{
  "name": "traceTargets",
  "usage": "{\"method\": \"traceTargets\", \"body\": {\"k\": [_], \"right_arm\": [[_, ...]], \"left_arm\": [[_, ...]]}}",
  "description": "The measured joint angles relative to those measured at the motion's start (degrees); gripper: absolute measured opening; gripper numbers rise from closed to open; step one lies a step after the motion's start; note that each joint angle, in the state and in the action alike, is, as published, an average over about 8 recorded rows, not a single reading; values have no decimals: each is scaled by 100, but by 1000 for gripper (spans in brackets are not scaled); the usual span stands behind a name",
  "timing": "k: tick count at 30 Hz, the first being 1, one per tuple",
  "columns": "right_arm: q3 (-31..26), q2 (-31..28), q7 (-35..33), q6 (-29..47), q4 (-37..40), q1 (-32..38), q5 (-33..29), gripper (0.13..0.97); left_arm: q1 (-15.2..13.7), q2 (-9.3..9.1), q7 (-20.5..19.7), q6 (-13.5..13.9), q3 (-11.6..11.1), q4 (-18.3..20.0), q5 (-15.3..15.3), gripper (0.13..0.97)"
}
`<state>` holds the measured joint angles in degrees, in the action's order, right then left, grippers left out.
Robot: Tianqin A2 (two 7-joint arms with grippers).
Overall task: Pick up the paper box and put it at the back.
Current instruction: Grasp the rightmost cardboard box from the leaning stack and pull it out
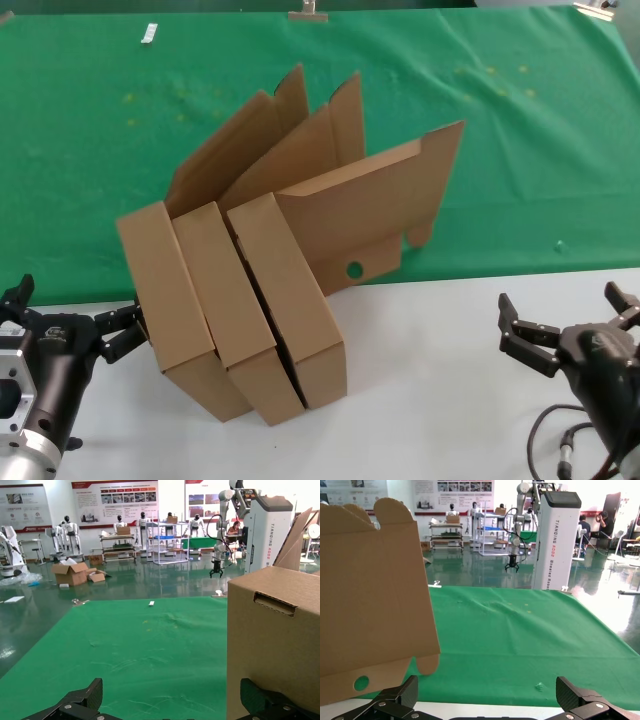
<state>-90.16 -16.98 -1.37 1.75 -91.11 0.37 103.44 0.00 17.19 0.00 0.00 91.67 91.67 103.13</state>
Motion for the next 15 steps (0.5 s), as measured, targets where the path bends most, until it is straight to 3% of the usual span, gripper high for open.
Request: {"method": "traceTargets", "body": {"k": [15], "right_arm": [[0,0,0,0,0,0,0,966]], "left_arm": [[0,0,0,0,0,0,0,966]]}}
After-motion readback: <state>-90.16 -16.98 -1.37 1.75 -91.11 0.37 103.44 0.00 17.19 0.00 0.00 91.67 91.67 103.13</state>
